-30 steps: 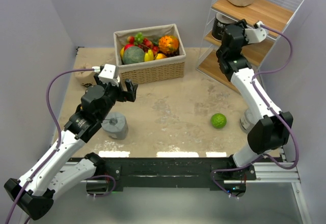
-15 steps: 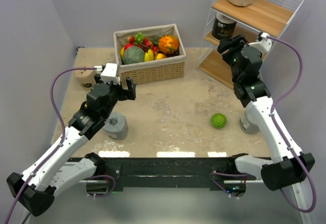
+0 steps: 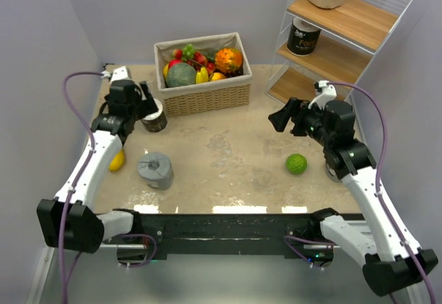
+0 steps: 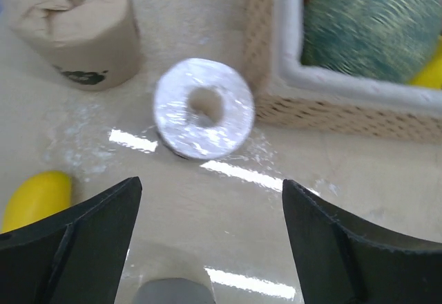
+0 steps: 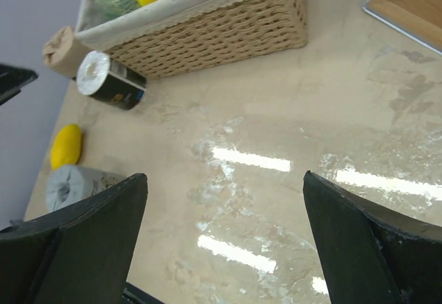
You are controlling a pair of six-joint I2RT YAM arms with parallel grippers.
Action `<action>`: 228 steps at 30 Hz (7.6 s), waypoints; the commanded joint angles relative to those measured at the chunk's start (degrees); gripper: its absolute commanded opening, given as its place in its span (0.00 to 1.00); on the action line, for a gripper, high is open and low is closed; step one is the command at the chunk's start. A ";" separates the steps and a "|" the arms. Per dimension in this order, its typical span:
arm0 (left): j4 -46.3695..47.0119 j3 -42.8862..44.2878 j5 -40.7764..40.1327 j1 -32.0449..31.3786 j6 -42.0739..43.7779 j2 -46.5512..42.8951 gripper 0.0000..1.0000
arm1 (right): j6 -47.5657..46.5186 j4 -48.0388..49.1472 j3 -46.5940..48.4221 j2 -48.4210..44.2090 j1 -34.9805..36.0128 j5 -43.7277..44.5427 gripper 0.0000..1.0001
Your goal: Place and organize the paper towels onto the shelf
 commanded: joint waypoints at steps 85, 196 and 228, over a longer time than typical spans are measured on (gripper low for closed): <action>12.42 -0.81 18.88 -27.38 -8.61 18.06 0.34 | 5.75 -4.56 -9.39 -11.35 0.14 3.44 0.96; 9.17 -9.68 -34.90 -24.66 5.10 -24.39 1.00 | -67.81 -7.02 44.57 39.01 3.40 41.67 0.39; 9.43 -10.12 -34.46 -24.66 4.93 -25.35 1.00 | -73.96 1.16 44.75 39.98 -1.18 50.02 0.47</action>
